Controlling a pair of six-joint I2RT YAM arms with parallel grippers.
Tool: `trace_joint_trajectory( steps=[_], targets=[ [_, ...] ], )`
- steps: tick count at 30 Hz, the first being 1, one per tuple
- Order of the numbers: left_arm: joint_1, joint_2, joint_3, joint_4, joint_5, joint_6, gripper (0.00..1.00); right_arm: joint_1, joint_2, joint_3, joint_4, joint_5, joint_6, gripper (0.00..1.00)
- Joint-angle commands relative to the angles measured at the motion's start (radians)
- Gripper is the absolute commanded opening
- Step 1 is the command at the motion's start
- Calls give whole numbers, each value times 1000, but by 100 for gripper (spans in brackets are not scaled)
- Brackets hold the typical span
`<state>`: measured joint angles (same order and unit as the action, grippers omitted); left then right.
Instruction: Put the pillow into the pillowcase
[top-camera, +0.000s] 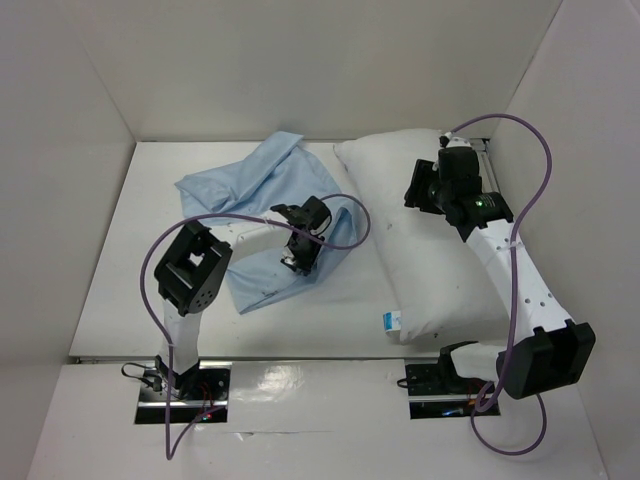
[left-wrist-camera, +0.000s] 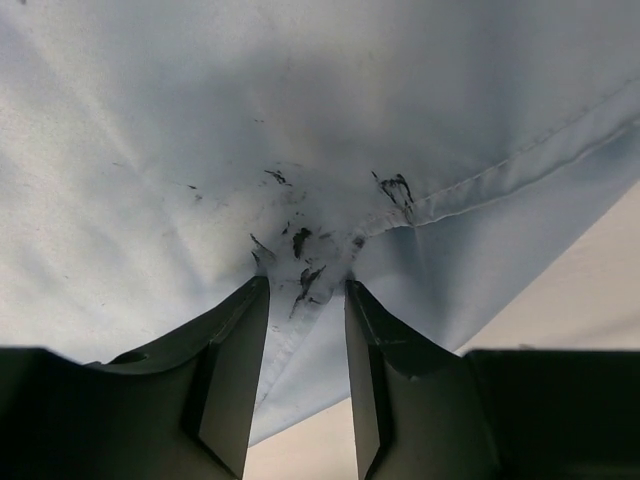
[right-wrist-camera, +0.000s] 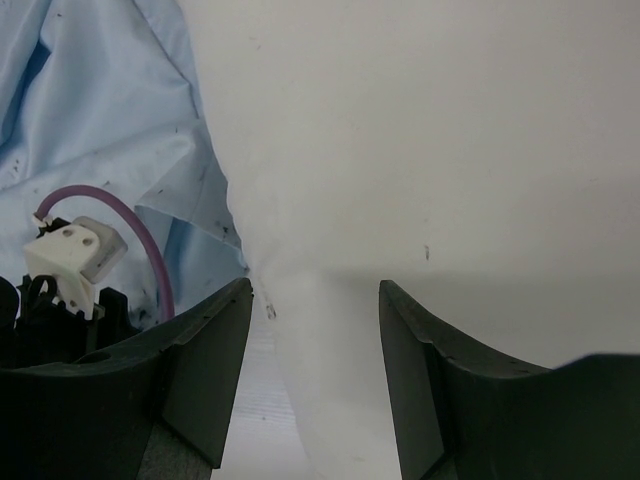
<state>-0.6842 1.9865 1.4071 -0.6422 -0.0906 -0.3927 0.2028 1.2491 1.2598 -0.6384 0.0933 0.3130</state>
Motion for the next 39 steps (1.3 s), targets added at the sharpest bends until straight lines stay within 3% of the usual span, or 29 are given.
trace_joint_trajectory(
  steps=[1, 6, 7, 10, 12, 15, 18, 25, 32, 36, 39],
  targets=[
    [-2, 20, 29, -13, 38, 21, 49, -8, -11, 13, -10, -1, -14, 61],
    [-2, 11, 29, -13, 40, 22, 52, -8, -2, 13, -10, -1, -23, 61],
    [-2, 26, 41, -13, 16, 22, 46, -8, -2, 13, -10, -10, -23, 61],
    [-2, 35, 41, -13, 0, 22, 42, -8, -2, 13, -10, -10, -23, 61],
    [8, 46, 50, -13, 14, 32, 35, -8, -2, 13, -10, -10, -23, 61],
    [17, 46, 59, -13, -4, 32, 13, -8, -2, 23, -10, -1, -23, 61],
    [26, 14, 90, -54, -14, 32, 0, -8, -2, 23, -10, -1, -23, 61],
    [48, -98, 282, -188, 23, 43, 0, -8, 7, 33, -38, -1, -41, 64],
    [169, -121, 467, -209, 351, 43, 0, 4, 84, 127, -60, 43, -69, 90],
    [273, -103, 527, -209, 458, -8, 0, 49, 269, 199, -69, 198, -43, 99],
    [304, -94, 536, -191, 508, -27, 0, 60, 387, 269, -83, 247, 38, 99]
  ],
)
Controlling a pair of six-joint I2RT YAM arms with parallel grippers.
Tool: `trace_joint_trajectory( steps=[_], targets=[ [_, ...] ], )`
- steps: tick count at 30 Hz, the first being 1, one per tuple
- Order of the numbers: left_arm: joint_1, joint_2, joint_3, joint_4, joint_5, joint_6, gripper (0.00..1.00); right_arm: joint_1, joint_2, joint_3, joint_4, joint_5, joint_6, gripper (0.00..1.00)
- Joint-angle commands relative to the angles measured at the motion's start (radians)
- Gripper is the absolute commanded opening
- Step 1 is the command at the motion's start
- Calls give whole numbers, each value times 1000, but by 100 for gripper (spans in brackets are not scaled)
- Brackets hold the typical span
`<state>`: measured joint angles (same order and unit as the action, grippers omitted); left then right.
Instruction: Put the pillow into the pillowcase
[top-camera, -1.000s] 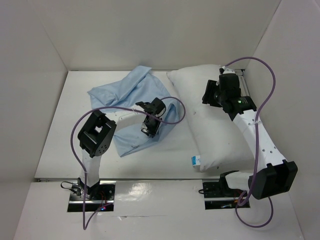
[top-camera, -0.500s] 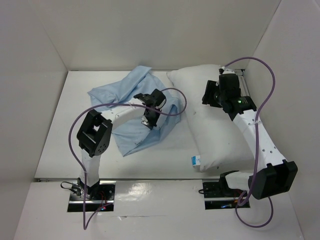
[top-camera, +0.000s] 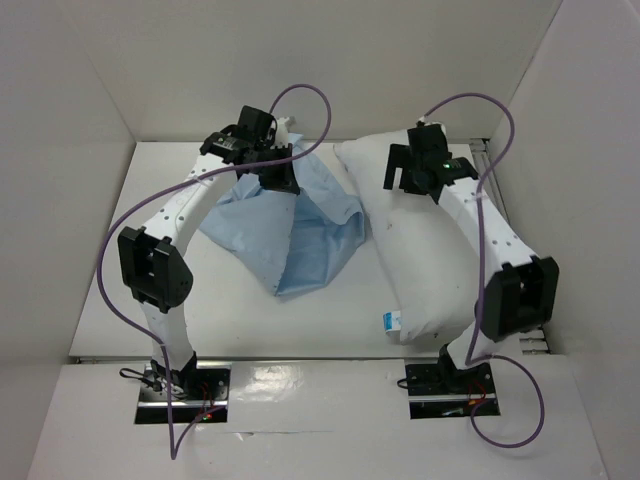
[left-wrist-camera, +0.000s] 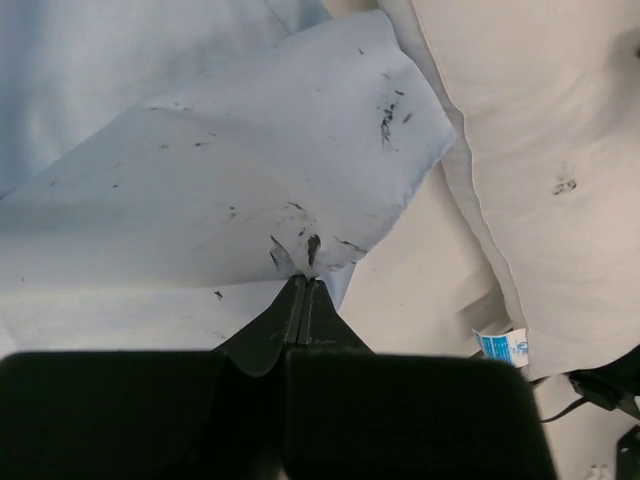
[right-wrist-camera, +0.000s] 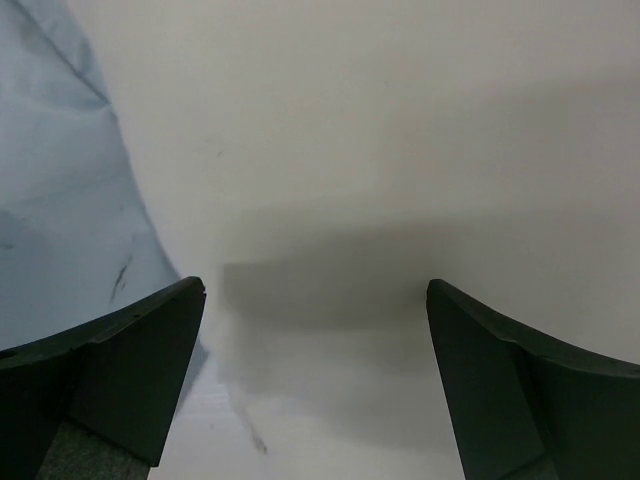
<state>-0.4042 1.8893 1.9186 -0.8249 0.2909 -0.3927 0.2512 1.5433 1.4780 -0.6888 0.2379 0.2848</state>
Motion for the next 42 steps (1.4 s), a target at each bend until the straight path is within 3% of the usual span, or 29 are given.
trace_joint_trajectory(
  steps=[1, 3, 6, 7, 9, 14, 18, 23, 29, 33, 42],
  targets=[
    [36, 4, 34, -8, 126, -28, 0, 11, 145, 51, 1, 103, 80, 99],
    [48, 4, 34, -8, 145, -37, 0, 11, 178, 27, 47, 86, 99, 90],
    [77, 4, 34, 3, 185, -48, 0, 2, 190, 33, 89, 66, 122, 15],
    [90, 4, 34, 3, 206, -48, 0, 2, 148, 33, 89, 66, 122, 0],
    [99, 4, 34, 12, 217, -58, 0, 2, 62, 33, 110, 66, 108, 0],
    [136, 22, 43, 12, 243, -69, 0, -35, -266, -19, 135, -167, 7, 0],
    [157, 22, 53, 33, 252, -89, 0, -35, -402, -80, 75, -300, -56, 0],
    [237, 77, 123, 76, 307, -109, 0, -35, -583, -208, 95, -595, -143, 0],
    [315, 203, 261, 66, 381, -146, 0, -35, -601, -229, 6, -776, -187, 0],
    [357, 223, 283, 76, 370, -167, 0, -26, -583, -271, -29, -799, -196, 0],
    [455, 249, 352, 108, 396, -216, 0, -17, -569, -301, 32, -953, -237, 0]
  ],
)
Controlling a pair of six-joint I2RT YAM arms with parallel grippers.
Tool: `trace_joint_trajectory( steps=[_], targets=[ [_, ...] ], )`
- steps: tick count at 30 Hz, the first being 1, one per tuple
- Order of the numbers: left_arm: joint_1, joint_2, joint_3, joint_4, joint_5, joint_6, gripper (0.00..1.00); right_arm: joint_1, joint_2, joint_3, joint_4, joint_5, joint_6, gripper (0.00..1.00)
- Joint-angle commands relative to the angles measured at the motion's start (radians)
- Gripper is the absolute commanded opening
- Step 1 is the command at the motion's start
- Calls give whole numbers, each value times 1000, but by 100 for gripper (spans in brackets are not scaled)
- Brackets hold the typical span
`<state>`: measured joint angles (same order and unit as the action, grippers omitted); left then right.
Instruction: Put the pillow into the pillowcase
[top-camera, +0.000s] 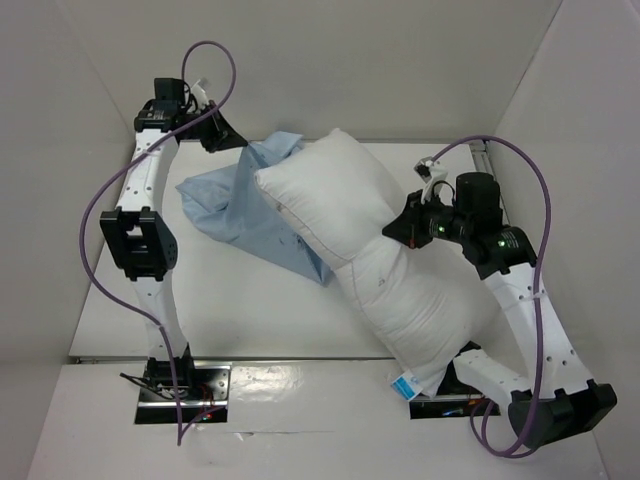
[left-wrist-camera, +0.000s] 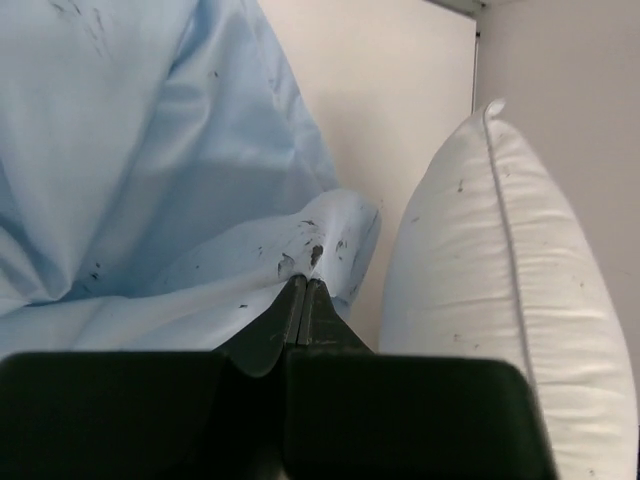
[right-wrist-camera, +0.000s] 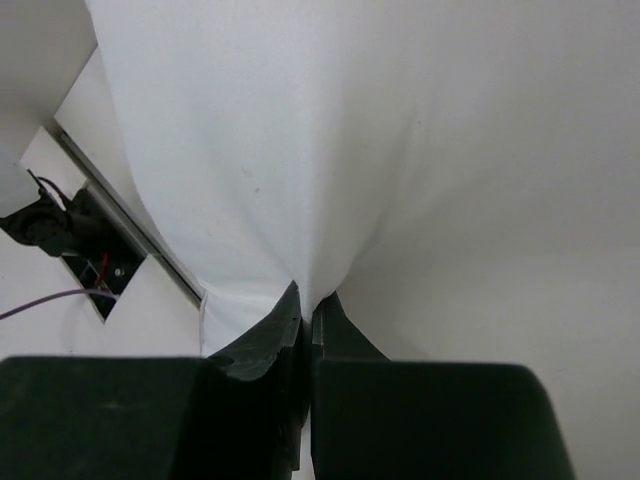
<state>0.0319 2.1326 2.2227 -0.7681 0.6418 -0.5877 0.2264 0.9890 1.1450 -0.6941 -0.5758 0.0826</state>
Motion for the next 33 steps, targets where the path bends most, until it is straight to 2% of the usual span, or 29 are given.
trace_joint_trajectory(
  steps=[1, 5, 6, 8, 10, 11, 14, 19, 25, 29, 33],
  targets=[
    [19, 6, 48, 52, 45, -21, 0, 8, -15, 32, 28, -128, -35, 0],
    [10, -5, -11, 64, 101, 32, 0, 19, 27, 22, 38, -24, -1, 0],
    [0, -5, -21, 53, 101, 66, 21, 19, 27, 22, 51, -10, -1, 0],
    [0, 10, -12, 12, 55, 110, 46, 19, 14, 22, 62, 16, 13, 0],
    [-10, 35, 35, -128, -87, 156, 58, 19, 1, 22, 74, 54, 22, 0],
    [-10, 46, 55, -169, -248, 187, 65, 19, 0, 31, 74, 74, 32, 0],
    [-10, 46, 29, -211, -451, 158, 66, 19, -24, 44, 74, 161, 45, 0],
    [59, -11, -124, -126, -603, 86, 66, 19, -43, 64, 74, 264, 78, 0],
    [59, 139, -36, -152, -625, 95, 66, 19, -43, 85, 74, 283, 89, 0],
    [48, 193, -46, -140, -654, 95, 67, 19, -43, 85, 74, 301, 89, 0],
    [48, 222, -55, -94, -608, 74, 67, 19, -24, 96, 84, 301, 89, 0]
  ],
)
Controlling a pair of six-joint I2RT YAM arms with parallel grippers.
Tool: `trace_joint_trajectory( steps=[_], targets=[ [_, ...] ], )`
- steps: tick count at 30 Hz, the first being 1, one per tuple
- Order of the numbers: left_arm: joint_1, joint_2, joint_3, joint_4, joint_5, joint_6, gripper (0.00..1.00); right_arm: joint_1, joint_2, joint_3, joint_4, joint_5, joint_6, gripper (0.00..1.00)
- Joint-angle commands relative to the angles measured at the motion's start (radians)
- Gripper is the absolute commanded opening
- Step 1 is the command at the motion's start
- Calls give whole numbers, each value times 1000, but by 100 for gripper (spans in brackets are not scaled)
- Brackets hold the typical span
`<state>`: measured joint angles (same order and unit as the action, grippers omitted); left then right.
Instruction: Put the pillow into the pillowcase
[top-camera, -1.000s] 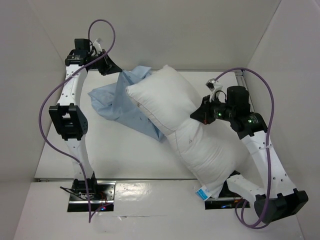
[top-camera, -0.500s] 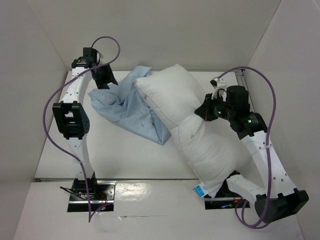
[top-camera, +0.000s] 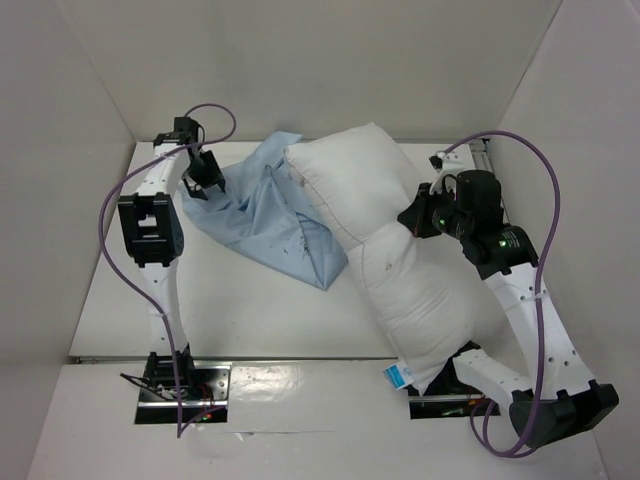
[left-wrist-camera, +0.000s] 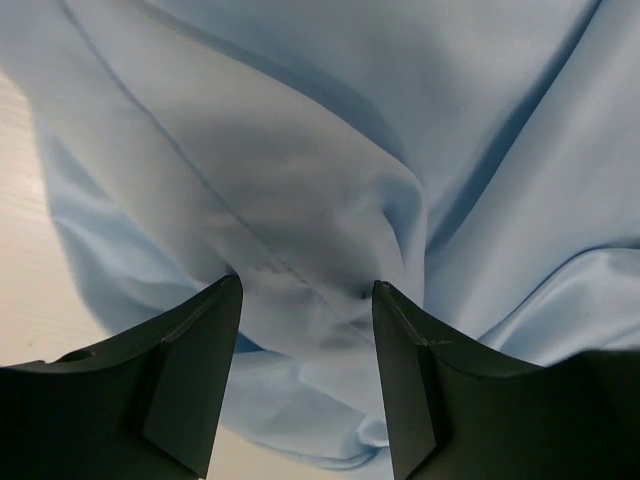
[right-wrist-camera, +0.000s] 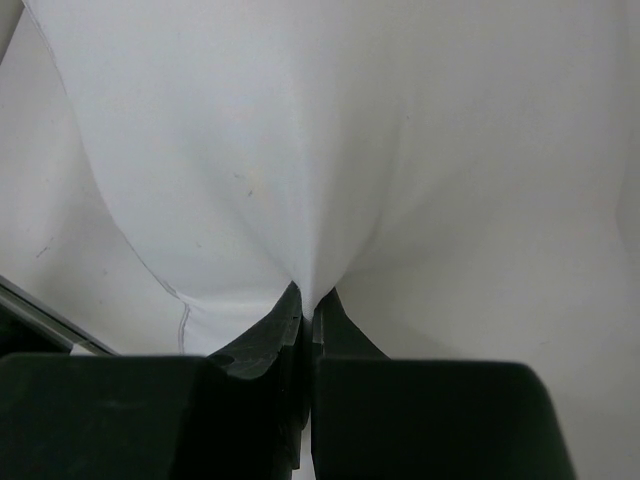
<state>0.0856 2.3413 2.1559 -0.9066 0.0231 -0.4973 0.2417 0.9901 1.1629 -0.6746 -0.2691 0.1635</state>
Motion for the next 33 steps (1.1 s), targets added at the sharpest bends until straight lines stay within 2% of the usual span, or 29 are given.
trace_joint_trajectory(
  steps=[1, 3, 4, 5, 7, 11, 14, 19, 25, 28, 29, 32, 33],
  targets=[
    [-6, 13, 12, 57, 21, -17, 67, 4, -25, 87, 64, -5, 8, 0],
    [-6, 38, 12, 66, 57, -17, 53, 4, -25, 87, 64, -5, 8, 0],
    [-6, 38, 25, 66, 66, -17, 35, 4, -25, 87, 64, 7, 8, 0],
    [-6, 38, 25, 57, 66, -17, 0, 4, -25, 87, 64, 7, 8, 0],
    [-6, -23, 13, 57, 35, -29, 0, 4, -25, 87, 64, 16, 8, 0],
    [25, -239, -94, 98, -159, -75, 0, 4, -25, 96, 55, 25, 8, 0],
    [74, -347, -93, 109, -230, -84, 0, 4, -16, 107, 46, 37, 8, 0],
    [196, -384, -27, 86, -239, -93, 0, -5, -7, 107, 46, 37, -10, 0],
    [269, -384, -88, 77, -244, -118, 0, -5, -7, 107, 46, 28, -10, 0],
    [283, -329, -64, 63, -102, -77, 25, -5, -7, 98, 55, 28, -10, 0],
    [264, -314, -50, 52, -76, -66, 39, -5, 2, 87, 55, 28, -10, 0],
    [172, -301, -25, 31, -72, -29, 58, -5, 2, 87, 73, 7, -10, 0],
    [143, -322, -25, 22, -84, -17, 68, -5, 11, 87, 73, 7, -10, 0]
  ],
)
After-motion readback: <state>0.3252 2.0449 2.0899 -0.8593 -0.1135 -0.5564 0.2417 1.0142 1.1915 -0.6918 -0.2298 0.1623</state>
